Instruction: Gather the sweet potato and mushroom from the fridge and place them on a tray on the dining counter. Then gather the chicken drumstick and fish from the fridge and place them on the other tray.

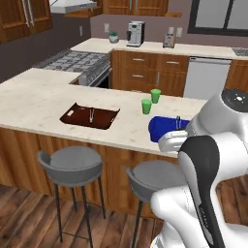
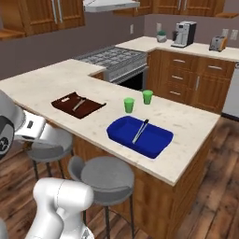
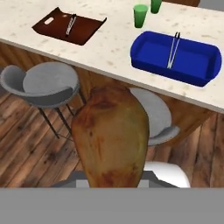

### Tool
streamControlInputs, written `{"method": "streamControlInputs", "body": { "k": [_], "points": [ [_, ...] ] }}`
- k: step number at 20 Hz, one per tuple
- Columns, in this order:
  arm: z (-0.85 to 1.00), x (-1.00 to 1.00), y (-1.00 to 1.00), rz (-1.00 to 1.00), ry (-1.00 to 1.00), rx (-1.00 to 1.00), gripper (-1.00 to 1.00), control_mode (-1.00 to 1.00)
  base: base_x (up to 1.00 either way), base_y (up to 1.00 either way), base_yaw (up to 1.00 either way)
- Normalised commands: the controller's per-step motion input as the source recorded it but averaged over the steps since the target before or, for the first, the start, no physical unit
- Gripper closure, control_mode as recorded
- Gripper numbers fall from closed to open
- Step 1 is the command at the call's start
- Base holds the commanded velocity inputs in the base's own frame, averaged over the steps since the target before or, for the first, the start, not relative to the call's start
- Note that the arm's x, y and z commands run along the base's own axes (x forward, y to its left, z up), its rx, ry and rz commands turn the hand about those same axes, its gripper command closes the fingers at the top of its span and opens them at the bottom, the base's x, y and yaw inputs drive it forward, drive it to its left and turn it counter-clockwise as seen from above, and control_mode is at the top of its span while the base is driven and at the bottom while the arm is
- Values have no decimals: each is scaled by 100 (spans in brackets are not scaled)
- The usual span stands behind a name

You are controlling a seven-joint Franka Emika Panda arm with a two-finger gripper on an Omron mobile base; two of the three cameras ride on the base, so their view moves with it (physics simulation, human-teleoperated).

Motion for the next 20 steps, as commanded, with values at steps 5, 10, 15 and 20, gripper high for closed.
{"method": "streamControlInputs", "body": {
  "k": [5, 10, 15, 20],
  "points": [
    [0, 0, 0, 0, 0, 0, 100, 100, 3, 89, -27],
    [0, 0, 0, 0, 0, 0, 100, 100, -1, 93, -20],
    [0, 0, 0, 0, 0, 0, 100, 100, 9, 68, -17],
    [0, 0, 0, 0, 0, 0, 100, 100, 41, 43, -24]
  ]
}}
